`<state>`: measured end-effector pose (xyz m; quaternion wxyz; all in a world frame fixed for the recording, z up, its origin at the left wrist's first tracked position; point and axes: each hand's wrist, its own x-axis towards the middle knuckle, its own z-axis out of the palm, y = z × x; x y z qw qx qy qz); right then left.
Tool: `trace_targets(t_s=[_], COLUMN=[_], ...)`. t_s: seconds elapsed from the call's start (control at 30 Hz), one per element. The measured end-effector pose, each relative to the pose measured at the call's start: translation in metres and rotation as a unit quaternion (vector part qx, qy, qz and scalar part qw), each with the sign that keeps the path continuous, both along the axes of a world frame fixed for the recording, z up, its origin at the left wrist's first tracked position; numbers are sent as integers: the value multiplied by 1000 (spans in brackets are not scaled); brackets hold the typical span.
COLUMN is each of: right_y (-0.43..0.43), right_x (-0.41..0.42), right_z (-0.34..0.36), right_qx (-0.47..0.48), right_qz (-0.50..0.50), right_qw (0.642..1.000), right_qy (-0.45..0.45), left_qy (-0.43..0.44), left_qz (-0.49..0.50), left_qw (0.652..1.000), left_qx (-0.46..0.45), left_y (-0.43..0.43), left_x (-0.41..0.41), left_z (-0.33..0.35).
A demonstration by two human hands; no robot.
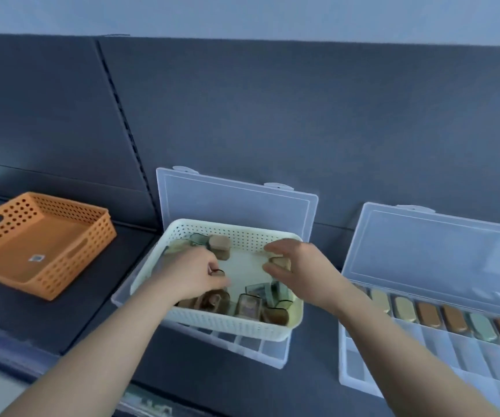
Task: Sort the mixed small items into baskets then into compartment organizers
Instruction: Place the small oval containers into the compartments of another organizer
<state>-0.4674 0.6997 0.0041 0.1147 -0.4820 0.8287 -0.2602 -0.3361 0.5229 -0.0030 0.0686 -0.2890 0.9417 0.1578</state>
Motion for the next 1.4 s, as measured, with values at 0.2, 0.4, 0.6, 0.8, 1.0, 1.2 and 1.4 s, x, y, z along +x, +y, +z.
trace_targets(t_s=[0.2, 0.4, 0.6, 0.8, 1.0, 1.2, 1.4], right_y=[-56, -102, -117, -102, -12, 105, 182], right_x=[2, 11, 13, 13, -5, -32, -54], right_z=[-18, -31, -46, -41, -1, 8, -9], right_qx=[12, 33, 71, -8, -166, -235, -207], right_qz=[-10, 28, 5, -14, -87, -179, -275], right_qw=[1000, 998, 992, 1000, 952, 900, 897], right_qy=[12, 44, 102, -6, -243, -321, -277], left_qy=[54, 192, 269, 352, 393, 365, 311], left_qz=[0, 69, 95, 113, 71, -10, -90], left_qw=[995, 964, 903, 845, 825, 808, 864], left_qx=[86, 171, 322, 386, 401, 462, 386], left_y=[-27, -51, -52, -28, 29, 110, 182], left_x=[9, 45, 61, 54, 24, -23, -59], left_z=[2, 15, 6, 4, 14, 12, -6])
